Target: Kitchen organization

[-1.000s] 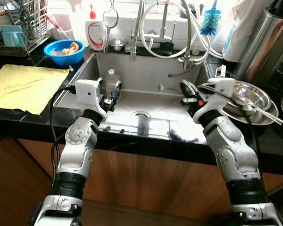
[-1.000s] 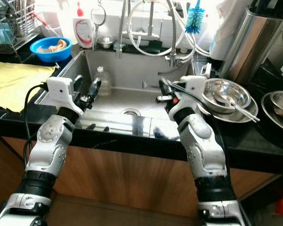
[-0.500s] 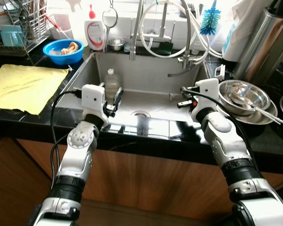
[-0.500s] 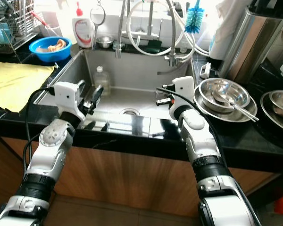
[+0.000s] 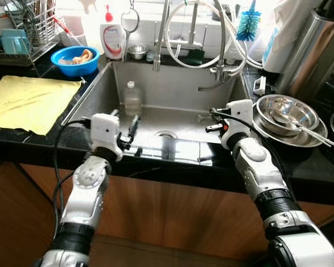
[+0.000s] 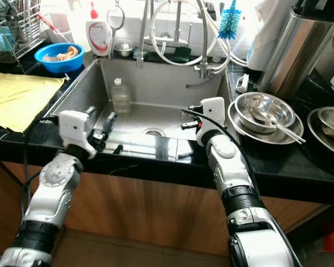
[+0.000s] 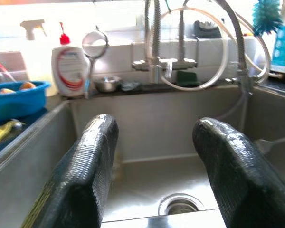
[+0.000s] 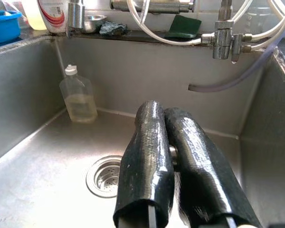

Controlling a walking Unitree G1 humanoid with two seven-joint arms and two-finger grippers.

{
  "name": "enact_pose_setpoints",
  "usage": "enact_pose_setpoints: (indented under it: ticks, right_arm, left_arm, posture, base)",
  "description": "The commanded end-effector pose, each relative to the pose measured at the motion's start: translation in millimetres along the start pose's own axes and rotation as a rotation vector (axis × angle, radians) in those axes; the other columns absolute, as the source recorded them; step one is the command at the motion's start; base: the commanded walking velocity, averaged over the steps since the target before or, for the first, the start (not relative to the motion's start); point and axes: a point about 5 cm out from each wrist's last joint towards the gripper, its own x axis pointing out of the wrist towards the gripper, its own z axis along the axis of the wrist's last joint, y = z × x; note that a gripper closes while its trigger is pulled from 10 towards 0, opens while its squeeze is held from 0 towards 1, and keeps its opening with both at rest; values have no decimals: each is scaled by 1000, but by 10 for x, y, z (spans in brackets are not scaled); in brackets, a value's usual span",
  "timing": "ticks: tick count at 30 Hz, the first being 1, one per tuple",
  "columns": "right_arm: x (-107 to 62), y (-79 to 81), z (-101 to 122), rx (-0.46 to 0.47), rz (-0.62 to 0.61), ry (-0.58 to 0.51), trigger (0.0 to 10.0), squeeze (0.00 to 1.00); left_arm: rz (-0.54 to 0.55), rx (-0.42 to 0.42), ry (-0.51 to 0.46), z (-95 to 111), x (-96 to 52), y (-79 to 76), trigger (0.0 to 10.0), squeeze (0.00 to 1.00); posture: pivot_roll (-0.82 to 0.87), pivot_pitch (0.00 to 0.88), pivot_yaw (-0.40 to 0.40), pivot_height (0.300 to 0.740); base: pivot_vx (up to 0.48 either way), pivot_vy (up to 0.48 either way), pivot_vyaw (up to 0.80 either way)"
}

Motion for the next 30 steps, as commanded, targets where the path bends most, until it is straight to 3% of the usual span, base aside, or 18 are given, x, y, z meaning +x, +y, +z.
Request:
enact_pose_setpoints:
  ticks: [1, 6, 11, 20, 30]
  right_arm:
    - [-27, 8, -8, 1, -5, -21, 10000, 0]
    - [-98, 37, -134, 41, -28, -25, 10000, 0]
    - [-124, 39, -153, 52, -58, -53, 10000, 0]
    - [-128, -81, 74, 10, -76, -169, 10000, 0]
    - [-163, -281, 178, -64, -89, -177, 10000, 0]
  left_arm:
    - [20, 18, -47, 152, -62, 132, 10000, 0]
    - [19, 45, -16, 167, -260, 222, 10000, 0]
    - [34, 27, 20, 88, -338, 201, 10000, 0]
    - [28, -44, 35, 17, -290, 3, 10000, 0]
    - [9, -69, 30, -26, -218, -238, 10000, 0]
  posture:
    - [45, 0, -4, 740]
    - [51, 0, 15, 740]
    - [47, 0, 24, 740]
    - [-10, 0, 19, 740]
    - [-29, 0, -50, 740]
  base:
    - [0, 0, 0]
    - [0, 0, 0]
    - [0, 0, 0]
    - [0, 0, 0]
    - [0, 0, 0]
